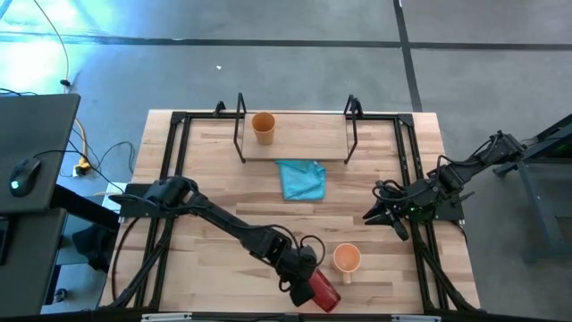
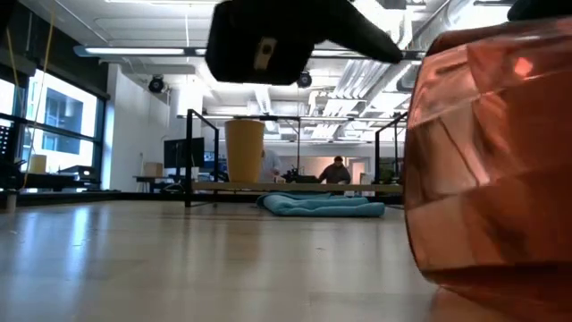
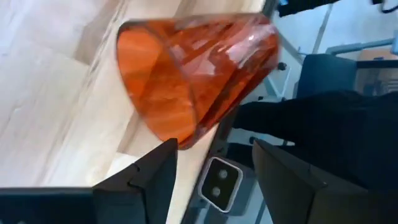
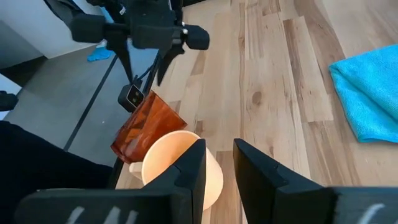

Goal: Stack small to large cups/mugs on shelf
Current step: Put the orange cup on the shelf

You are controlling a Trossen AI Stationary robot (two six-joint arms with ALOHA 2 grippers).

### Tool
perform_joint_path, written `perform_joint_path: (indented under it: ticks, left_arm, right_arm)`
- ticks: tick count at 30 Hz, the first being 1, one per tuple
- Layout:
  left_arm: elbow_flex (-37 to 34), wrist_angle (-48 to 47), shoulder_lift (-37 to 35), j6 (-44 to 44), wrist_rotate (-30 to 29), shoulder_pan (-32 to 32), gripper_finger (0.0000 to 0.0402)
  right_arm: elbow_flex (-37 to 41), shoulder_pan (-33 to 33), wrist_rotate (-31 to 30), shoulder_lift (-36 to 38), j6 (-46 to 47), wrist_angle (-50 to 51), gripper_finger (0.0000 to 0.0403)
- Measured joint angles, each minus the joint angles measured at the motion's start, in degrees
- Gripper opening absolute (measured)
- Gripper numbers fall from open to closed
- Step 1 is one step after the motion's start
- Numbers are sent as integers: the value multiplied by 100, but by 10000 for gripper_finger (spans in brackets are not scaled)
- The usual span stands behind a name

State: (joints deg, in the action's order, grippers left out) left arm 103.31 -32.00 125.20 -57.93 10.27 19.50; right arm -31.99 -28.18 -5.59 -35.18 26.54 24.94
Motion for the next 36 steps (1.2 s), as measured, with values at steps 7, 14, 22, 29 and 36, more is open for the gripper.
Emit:
perform_joint_path:
  ticks: [7,14,22,29,36]
  left_arm:
    - [5,239,113,85,-325,-90,176]
    - [2,237,113,272,-366,-309,167]
    - [6,567,172,389,-272,-421,185]
    - [-7,1099,445,230,81,-461,204]
    - [-5,1376,615,231,302,-448,185]
  right_arm:
    - [0,2,-4,-7,-3,-3,71]
    - [0,2,-24,-6,-3,-23,71]
    - [0,2,-24,-4,-3,-31,71]
    - [0,2,-24,-5,-3,-27,71]
    - [0,0,-24,-7,-3,8,71]
